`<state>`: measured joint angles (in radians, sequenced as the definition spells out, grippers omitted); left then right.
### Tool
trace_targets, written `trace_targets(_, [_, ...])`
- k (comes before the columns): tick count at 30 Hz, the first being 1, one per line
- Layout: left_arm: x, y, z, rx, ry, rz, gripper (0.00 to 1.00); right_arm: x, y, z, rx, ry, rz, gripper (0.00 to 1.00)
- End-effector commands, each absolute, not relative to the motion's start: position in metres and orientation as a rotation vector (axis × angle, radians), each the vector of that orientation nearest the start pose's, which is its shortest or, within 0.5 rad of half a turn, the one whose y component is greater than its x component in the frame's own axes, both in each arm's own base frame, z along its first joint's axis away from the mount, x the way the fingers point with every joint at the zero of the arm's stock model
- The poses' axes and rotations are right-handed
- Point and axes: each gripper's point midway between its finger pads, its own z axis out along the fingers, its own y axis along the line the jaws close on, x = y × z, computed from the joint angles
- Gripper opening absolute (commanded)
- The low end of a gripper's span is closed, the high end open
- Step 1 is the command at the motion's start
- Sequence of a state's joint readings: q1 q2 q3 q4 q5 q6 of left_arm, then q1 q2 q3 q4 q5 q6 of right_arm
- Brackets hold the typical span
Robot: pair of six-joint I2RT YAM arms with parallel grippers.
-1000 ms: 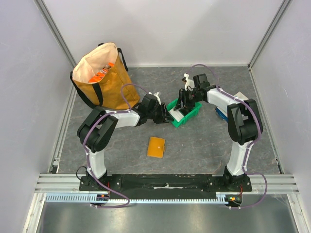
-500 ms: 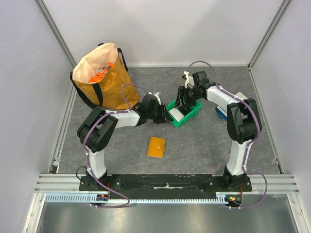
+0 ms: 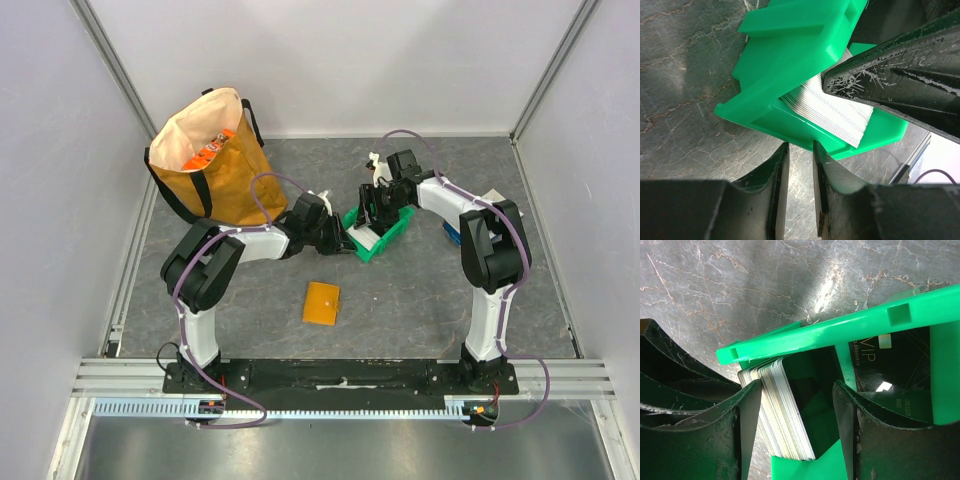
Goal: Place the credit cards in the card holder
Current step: Pick up the credit card from the storage box.
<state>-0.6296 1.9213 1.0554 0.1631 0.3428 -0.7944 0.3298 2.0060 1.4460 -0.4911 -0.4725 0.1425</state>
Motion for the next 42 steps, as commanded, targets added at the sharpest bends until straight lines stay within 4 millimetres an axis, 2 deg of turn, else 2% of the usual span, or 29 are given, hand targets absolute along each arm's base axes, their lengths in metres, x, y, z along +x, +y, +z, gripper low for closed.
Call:
trace_targets(1, [0.343, -0.349, 0.043, 0.0, 2.466, -1.046, 0.3, 0.379, 0.235, 0.06, -0.476, 2.649, 0.855, 0.65])
trace_targets(10, [0.347, -0.35, 0.043, 0.0, 2.468, -1.043, 0.29, 0.374, 0.236, 0.07, -0.48, 2.64, 0.889, 0.54])
trace_targets(22, [0.347, -0.348, 0.043, -0.003, 2.47, -1.04, 0.29, 0.376, 0.232, 0.078, -0.473, 2.627, 0.859, 0.52])
trace_targets(28, [0.347, -0.349, 0.043, 0.002, 2.471, -1.041, 0.29, 0.379, 0.228, 0.087, -0.456, 2.609, 0.853, 0.48])
trace_targets(33, [0.348, -0.348, 0.042, 0.0, 2.473, -1.038, 0.29, 0.378, 0.227, 0.085, -0.458, 2.611, 0.867, 0.45])
trace_targets(35, [0.347, -0.348, 0.042, 0.002, 2.473, -1.04, 0.29, 0.378, 0.227, 0.087, -0.454, 2.606, 0.877, 0.41])
trace_targets(42, [0.348, -0.347, 0.042, 0.003, 2.474, -1.034, 0.28, 0.381, 0.228, 0.094, -0.446, 2.586, 0.917, 0.39])
